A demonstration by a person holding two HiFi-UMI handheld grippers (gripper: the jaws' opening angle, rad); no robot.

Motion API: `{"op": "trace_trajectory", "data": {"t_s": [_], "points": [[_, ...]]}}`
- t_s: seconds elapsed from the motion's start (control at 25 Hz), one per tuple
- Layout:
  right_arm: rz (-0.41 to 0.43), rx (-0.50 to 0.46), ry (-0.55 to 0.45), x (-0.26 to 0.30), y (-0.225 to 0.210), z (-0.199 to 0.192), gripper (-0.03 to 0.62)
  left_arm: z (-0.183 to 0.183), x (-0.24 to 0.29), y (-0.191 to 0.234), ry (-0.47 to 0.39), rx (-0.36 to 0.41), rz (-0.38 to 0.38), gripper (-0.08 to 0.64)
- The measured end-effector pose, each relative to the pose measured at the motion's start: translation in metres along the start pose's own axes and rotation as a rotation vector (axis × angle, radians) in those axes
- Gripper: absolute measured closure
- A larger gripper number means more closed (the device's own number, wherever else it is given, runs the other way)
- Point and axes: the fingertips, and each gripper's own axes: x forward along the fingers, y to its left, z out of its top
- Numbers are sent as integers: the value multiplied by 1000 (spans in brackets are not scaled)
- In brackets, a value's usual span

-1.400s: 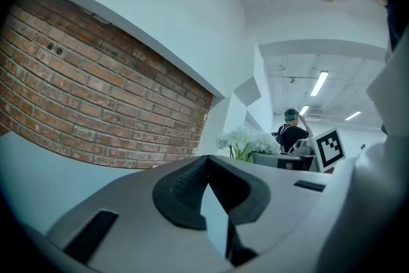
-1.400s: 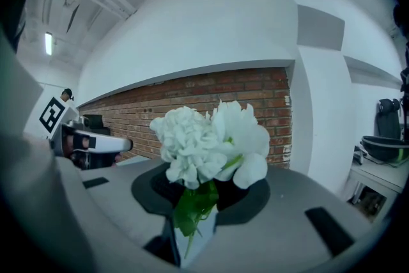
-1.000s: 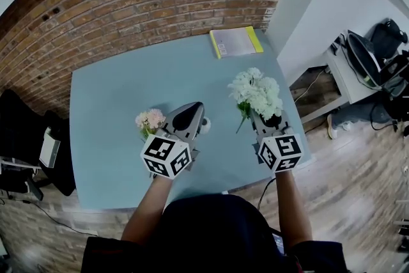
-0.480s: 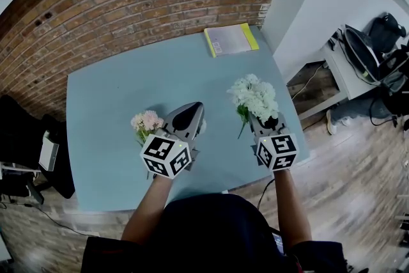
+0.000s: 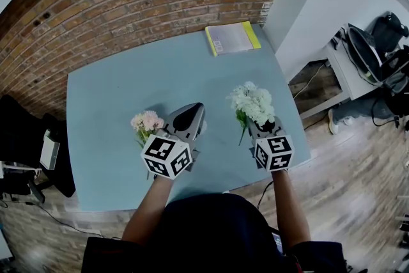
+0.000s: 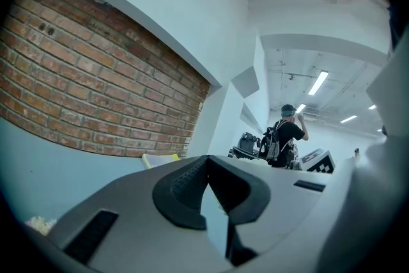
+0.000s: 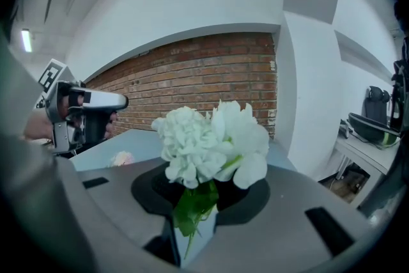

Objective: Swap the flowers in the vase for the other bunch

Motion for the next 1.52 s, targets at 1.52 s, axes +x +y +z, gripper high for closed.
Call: {"op": "trace_trajectory", "data": {"t_s": [1.52], "points": [[52,37,200,54,-13,-64,494,-10,14,24,47,-8,86,552]]}}
